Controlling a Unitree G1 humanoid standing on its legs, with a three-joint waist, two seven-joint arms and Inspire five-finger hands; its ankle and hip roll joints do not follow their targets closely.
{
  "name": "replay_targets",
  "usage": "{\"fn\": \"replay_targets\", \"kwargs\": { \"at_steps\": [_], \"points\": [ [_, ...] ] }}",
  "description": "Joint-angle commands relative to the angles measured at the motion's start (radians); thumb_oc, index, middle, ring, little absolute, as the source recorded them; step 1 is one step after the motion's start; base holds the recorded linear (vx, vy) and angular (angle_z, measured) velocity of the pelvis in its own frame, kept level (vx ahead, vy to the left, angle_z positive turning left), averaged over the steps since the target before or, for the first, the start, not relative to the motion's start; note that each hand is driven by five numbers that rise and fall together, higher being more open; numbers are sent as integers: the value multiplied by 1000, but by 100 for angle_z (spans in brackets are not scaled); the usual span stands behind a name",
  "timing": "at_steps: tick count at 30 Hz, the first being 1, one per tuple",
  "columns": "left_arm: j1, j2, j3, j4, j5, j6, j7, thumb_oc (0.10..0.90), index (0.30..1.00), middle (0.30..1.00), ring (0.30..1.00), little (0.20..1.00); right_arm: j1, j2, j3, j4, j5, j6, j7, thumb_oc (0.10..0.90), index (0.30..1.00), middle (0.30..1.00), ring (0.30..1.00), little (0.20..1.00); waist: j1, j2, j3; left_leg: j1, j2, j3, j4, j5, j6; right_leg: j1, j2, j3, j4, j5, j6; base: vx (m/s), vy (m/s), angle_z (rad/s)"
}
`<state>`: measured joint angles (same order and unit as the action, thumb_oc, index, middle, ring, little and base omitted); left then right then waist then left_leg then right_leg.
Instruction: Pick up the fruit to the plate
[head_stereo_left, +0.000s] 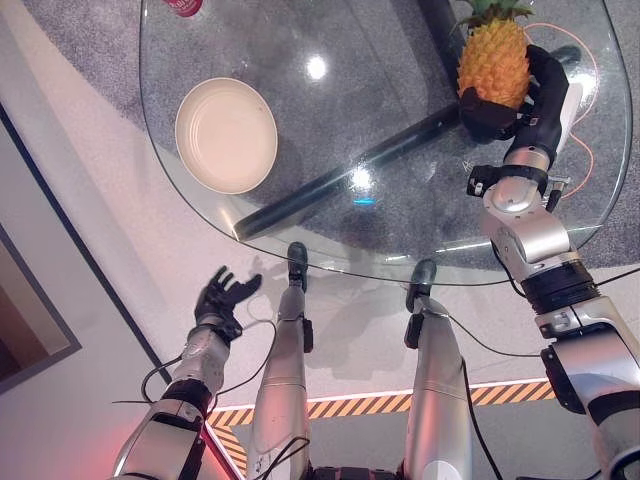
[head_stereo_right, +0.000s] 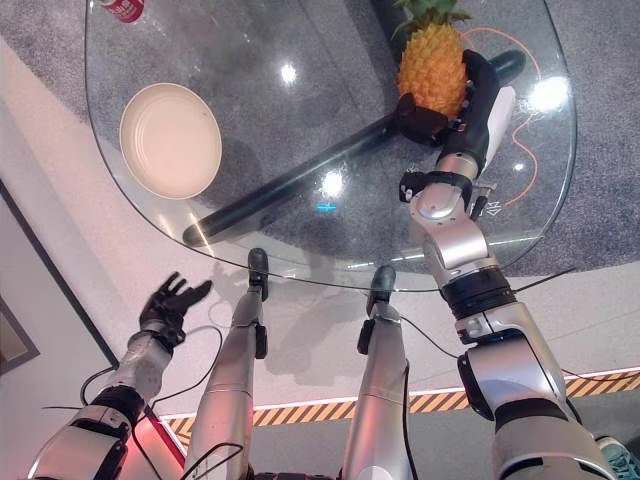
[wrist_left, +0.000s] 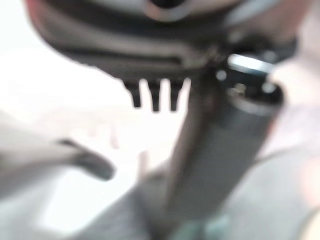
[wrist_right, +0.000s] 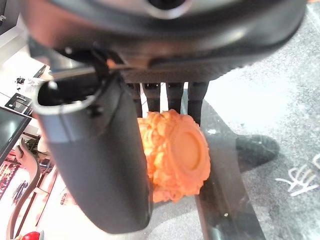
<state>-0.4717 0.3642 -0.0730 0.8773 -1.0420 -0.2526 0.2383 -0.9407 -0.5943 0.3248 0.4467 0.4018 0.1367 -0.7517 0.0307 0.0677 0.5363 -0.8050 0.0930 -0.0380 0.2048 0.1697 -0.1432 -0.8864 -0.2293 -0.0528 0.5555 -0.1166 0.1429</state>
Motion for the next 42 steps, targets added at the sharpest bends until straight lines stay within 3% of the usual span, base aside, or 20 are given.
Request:
{"fn": "replay_targets", "kwargs": {
  "at_steps": [1,5,12,18,24,33,42],
  "points": [
    [-61,80,64,-54,-38,-150,129,800,900,900,900,900,11,-14,-29,-108,-70,-73,-31,100,300,300,300,200,5,-23,-16,-5,-81,29,92,-102,69,53,73,-92,-214,154,-43,-33,-92,7],
    [-148,107,85,-151,20,-272,228,800,900,900,900,900,40,5,-46,-158,-97,-89,-53,100,300,300,300,200,-4,-39,-16,-14,-76,25,92,-101,66,46,81,-89,-214,155,-41,-38,-90,9],
    [-226,133,103,-237,141,-370,321,800,900,900,900,900,70,14,-73,-206,-185,-115,-62,100,300,300,300,200,-19,-46,-16,-20,-70,27,92,-105,59,43,91,-78,-214,150,-40,-35,-22,2],
    [-263,138,111,-313,232,-405,348,800,900,900,900,900,87,11,-82,-243,-294,-121,-37,100,300,300,300,200,-28,-47,-16,-27,-63,32,90,-109,53,39,93,-69,-218,144,-37,-16,0,0],
    [-286,120,105,-402,322,-430,304,800,900,900,900,900,99,17,-84,-279,-389,-127,-25,100,300,300,300,200,-33,-46,-16,-23,-60,35,78,-113,50,45,95,-65,-231,143,-32,0,0,0],
    [-259,63,70,-583,262,-304,32,800,900,900,900,900,127,31,-89,-404,-571,-150,95,100,300,300,300,200,-38,-47,-16,-1,-58,44,44,-106,49,73,95,-65,-263,151,-21,0,0,0],
    [-284,49,-9,-640,176,-204,-97,800,900,900,900,900,100,14,-57,-458,-596,-157,154,100,300,300,300,200,-50,-53,-16,4,-58,54,29,-90,51,80,95,-66,-282,172,-13,0,0,0]
  ]
}}
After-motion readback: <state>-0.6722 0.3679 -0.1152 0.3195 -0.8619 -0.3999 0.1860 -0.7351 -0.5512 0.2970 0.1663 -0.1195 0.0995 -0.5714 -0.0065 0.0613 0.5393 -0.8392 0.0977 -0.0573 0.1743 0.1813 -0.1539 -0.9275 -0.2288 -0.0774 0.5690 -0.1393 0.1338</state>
